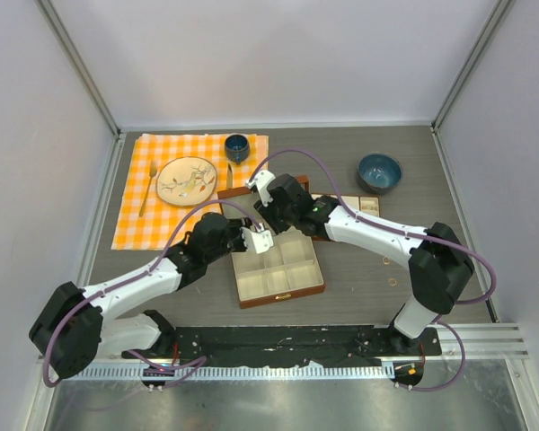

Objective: Organize the mixed jewelry
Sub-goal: Place the jewelry in the jewelry box.

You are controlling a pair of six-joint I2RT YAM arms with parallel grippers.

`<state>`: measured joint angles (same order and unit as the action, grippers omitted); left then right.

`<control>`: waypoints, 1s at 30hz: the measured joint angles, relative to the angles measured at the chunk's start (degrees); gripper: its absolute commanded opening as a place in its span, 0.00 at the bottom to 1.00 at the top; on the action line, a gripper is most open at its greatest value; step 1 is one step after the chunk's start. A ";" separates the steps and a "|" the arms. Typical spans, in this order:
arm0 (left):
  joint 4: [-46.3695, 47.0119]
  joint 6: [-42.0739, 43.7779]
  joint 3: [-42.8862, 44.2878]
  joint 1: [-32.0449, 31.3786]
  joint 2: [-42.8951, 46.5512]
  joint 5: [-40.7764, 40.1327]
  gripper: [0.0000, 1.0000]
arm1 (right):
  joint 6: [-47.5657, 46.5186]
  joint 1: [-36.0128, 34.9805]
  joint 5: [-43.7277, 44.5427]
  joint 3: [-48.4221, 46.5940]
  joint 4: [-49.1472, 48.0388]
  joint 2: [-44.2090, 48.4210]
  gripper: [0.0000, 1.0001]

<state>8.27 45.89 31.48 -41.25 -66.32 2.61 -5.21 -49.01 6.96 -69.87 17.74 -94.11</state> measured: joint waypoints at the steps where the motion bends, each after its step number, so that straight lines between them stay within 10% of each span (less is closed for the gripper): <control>1: 0.11 0.00 0.11 0.00 0.00 -0.04 0.41 | 0.02 0.00 0.00 0.00 -0.02 -0.02 0.40; 30: 9.16 4.37 -1.33 -0.15 -5.90 -3.74 0.47 | -0.02 0.00 0.04 0.02 -0.13 -0.04 0.39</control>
<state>17.43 50.26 30.15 -41.41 -72.23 -1.13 -5.23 -49.01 7.01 -69.84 17.61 -94.15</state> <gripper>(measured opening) 0.471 0.390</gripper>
